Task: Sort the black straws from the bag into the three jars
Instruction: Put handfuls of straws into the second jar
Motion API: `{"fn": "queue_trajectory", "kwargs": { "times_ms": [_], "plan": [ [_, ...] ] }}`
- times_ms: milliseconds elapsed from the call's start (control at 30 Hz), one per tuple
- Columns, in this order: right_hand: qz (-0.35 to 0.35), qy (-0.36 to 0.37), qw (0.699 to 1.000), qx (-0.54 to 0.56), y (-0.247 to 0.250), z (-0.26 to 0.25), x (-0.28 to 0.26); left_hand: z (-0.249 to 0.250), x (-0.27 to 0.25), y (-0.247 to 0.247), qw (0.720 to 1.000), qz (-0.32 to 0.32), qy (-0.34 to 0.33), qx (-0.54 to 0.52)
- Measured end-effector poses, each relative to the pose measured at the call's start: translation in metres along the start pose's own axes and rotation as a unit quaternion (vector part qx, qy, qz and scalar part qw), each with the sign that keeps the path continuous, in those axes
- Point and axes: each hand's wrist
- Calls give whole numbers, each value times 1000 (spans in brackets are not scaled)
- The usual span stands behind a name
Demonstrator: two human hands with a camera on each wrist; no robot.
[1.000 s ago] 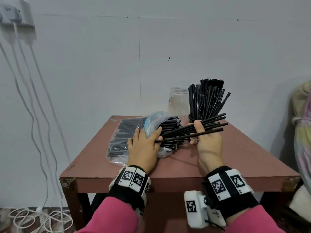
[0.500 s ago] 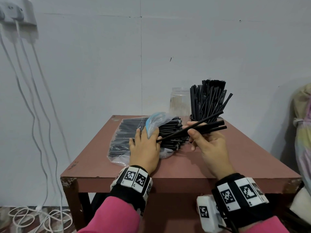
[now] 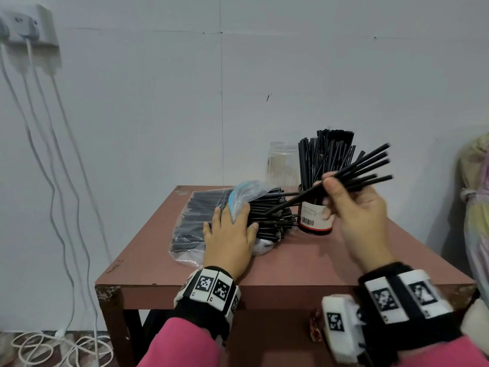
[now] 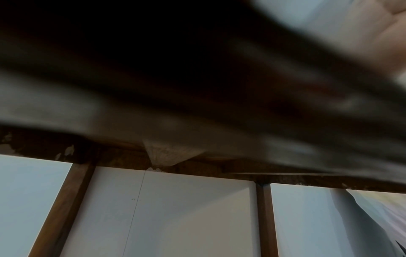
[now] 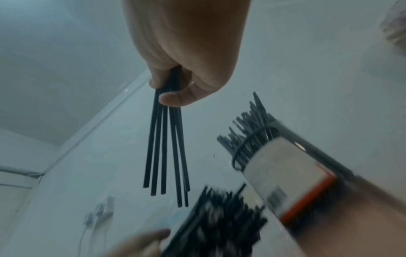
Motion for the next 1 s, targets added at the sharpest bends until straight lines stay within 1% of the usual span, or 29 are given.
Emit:
{"fn": "queue_trajectory", "kwargs": {
  "times_ms": [67,133,200,267,367,500,700,733,833,900,1000],
  "plan": [
    [36,29,998,-30,9,-20,24,0,0,0,1000,0,1,0],
    [56,65,992,-90,16,-41,50,0,1,0,1000,0,2,5],
    [63,93,976,-186,20,-57,75,0,1,-1,1000,-2,3,7],
    [60,97,959,-261,18,-66,95,0,1,-1,1000,-6,4,6],
    [40,76,937,-338,8,-60,119,0,0,0,1000,-6,2,1],
    [9,16,913,-406,-3,-34,134,0,0,1,1000,-5,1,0],
    [-53,-70,864,-496,-6,8,131,0,0,1,1000,-9,0,0],
    [-60,-80,861,-499,-5,14,127,0,0,1,1000,-10,0,-2],
    [-68,-86,872,-476,-4,23,122,-1,1,1,1000,-9,1,-4],
    [-65,-79,892,-440,-4,23,122,-1,1,1,1000,-9,-1,-5],
    [-34,-58,920,-387,-3,19,124,-1,1,0,1000,-6,-1,-7]
  ]
}}
Point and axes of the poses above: each hand's wrist, its own x-axis towards the middle knuckle, its own y-axis out of the back of the hand, z = x × y, and after that the axes turned 11 degrees about x, right-handed
